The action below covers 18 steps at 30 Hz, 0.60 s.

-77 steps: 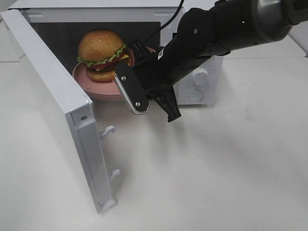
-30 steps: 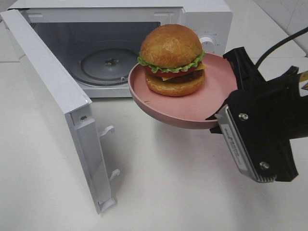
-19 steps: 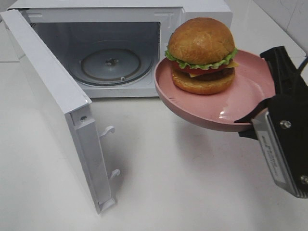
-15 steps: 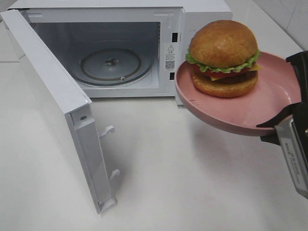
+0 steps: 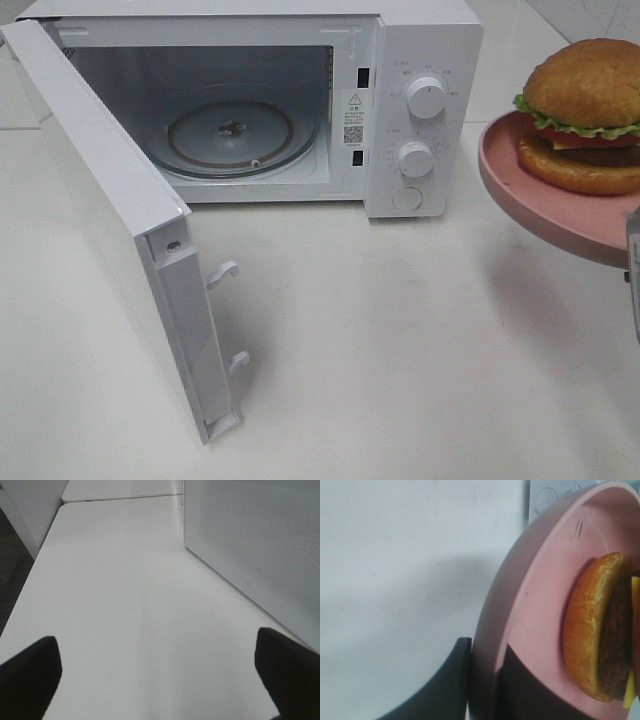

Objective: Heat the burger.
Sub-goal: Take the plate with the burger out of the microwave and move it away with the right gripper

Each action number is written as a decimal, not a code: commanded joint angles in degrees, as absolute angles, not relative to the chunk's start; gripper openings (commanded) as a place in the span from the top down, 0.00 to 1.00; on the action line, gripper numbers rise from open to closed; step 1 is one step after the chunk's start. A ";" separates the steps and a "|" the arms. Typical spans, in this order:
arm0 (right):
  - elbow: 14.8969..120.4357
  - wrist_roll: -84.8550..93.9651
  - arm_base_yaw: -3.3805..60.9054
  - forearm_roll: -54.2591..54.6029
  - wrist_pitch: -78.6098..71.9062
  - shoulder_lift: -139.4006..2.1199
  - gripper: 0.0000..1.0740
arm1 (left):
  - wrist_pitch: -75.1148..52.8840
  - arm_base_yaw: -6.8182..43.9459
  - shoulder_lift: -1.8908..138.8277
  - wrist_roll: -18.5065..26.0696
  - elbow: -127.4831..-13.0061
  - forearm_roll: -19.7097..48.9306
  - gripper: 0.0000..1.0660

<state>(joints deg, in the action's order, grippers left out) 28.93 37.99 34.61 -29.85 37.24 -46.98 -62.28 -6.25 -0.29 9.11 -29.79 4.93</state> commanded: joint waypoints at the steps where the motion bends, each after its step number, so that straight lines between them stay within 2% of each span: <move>1: 29.16 33.29 34.38 -36.15 36.38 -46.01 1.00 | -61.48 -6.47 -1.26 8.94 -29.68 4.93 0.08; 3: 29.16 26.99 34.38 -41.25 39.94 -46.01 1.00 | -61.48 -6.47 -1.26 8.94 -29.68 4.93 0.08; 6: 29.16 24.87 34.38 -42.51 41.02 -46.01 1.00 | -61.48 -6.47 -1.26 8.94 -29.68 4.93 0.08; 8: 29.16 16.16 34.38 -47.27 44.06 -46.18 1.00 | -61.48 -6.47 -1.26 8.94 -29.68 4.93 0.08; 18: 29.16 0.40 34.38 -53.63 50.94 -48.53 1.00 | -61.48 -6.47 -1.26 8.94 -29.68 4.93 0.08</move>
<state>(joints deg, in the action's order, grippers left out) 28.93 4.64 34.61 -48.19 48.87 -47.50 -62.28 -6.25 -0.29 9.11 -29.79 4.93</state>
